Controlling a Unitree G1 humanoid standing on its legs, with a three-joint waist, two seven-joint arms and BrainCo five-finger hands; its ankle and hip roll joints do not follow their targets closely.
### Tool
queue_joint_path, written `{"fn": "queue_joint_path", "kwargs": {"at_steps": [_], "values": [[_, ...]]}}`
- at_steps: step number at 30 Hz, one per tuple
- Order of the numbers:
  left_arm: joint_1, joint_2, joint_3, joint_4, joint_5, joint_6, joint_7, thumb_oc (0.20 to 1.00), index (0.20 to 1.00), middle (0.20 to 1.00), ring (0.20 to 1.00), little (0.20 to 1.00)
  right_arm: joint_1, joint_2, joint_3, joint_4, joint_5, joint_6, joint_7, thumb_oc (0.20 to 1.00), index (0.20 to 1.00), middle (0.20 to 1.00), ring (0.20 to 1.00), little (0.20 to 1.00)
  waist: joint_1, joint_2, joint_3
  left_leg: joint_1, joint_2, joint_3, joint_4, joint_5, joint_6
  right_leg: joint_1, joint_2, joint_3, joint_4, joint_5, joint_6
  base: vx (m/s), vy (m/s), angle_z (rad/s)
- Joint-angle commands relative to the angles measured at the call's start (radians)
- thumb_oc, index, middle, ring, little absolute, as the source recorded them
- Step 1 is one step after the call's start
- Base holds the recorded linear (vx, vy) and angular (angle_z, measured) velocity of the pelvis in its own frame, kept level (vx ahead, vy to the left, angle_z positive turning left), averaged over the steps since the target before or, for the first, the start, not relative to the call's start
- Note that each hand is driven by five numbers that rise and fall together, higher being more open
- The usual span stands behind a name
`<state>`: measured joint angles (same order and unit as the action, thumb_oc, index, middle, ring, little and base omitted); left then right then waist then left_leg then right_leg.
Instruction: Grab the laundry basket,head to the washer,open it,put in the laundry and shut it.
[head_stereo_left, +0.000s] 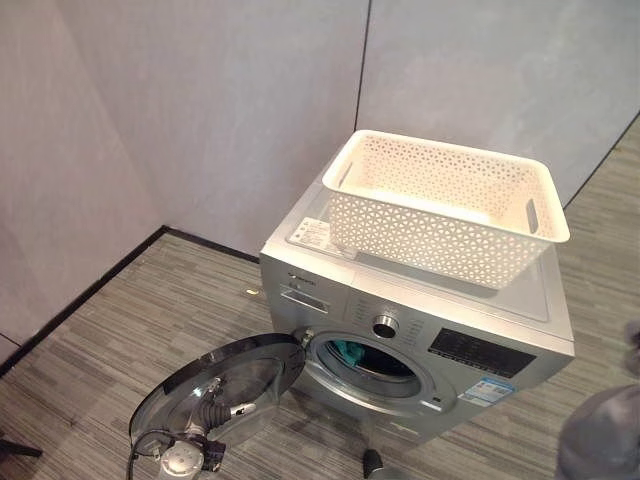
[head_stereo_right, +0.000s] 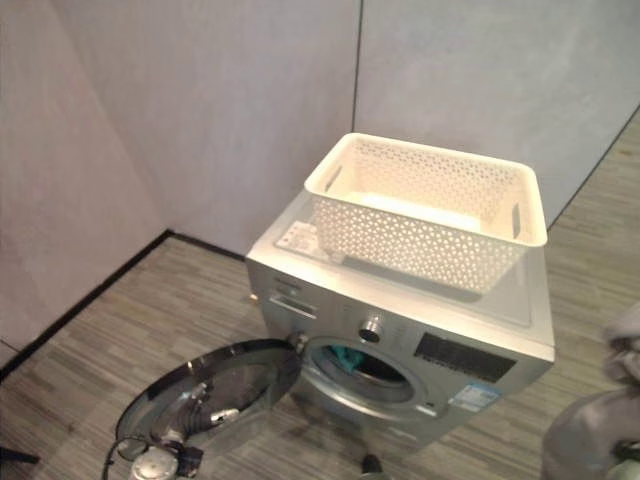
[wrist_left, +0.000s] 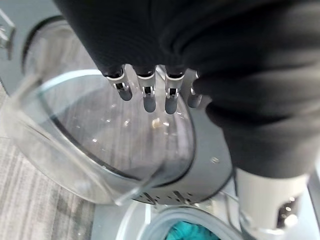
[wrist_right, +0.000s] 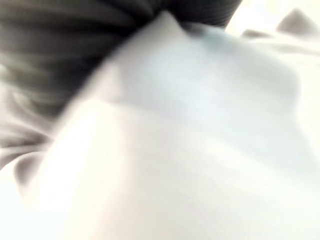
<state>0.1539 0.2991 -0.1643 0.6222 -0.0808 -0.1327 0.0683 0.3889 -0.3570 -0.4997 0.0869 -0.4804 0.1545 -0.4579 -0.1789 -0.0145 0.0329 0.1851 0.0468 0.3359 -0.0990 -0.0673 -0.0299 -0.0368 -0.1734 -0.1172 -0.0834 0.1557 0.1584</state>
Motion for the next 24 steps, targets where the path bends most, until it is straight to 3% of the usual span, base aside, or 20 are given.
{"fn": "queue_joint_path", "kwargs": {"at_steps": [1,10,18,24], "values": [[-0.063,0.013,-0.018,0.037,-0.043,-0.044,0.011,1.000,1.000,1.000,1.000,1.000,-0.069,0.027,0.007,-0.017,0.232,-0.142,-0.001,0.200,0.200,0.200,0.200,0.200,0.016,-0.016,0.005,0.018,-0.012,-0.017,0.012,-0.079,0.074,-0.033,-0.065,-0.025,0.134,-0.049,0.059,0.01,-0.078,-0.08],[-0.060,-0.003,-0.059,0.042,-0.103,-0.050,0.031,1.000,1.000,1.000,1.000,1.000,-0.032,0.142,0.348,0.160,0.658,-0.233,0.223,0.200,0.200,0.200,0.200,0.200,0.031,0.004,0.017,-0.010,0.020,-0.022,0.012,-0.033,0.025,0.006,-0.046,-0.057,0.081,-0.087,0.034,0.00,-0.076,0.03],[-0.062,0.032,-0.107,-0.008,-0.099,-0.061,0.004,1.000,1.000,1.000,1.000,1.000,-0.013,0.082,0.544,0.158,0.676,-0.231,0.354,0.200,0.200,0.200,0.200,0.200,0.062,0.014,0.039,-0.054,0.037,-0.061,0.012,-0.002,-0.002,0.021,-0.039,-0.096,0.057,-0.103,0.023,-0.02,-0.050,0.20],[-0.035,0.083,-0.164,-0.240,-0.154,-0.056,-0.082,1.000,1.000,1.000,1.000,1.000,-0.059,0.036,0.653,0.119,0.658,-0.233,0.413,0.200,0.200,0.200,0.200,0.200,0.096,0.036,0.054,-0.074,0.043,-0.090,0.012,0.006,-0.013,0.056,-0.035,-0.123,0.005,-0.108,0.019,-0.02,-0.041,0.13]]}}
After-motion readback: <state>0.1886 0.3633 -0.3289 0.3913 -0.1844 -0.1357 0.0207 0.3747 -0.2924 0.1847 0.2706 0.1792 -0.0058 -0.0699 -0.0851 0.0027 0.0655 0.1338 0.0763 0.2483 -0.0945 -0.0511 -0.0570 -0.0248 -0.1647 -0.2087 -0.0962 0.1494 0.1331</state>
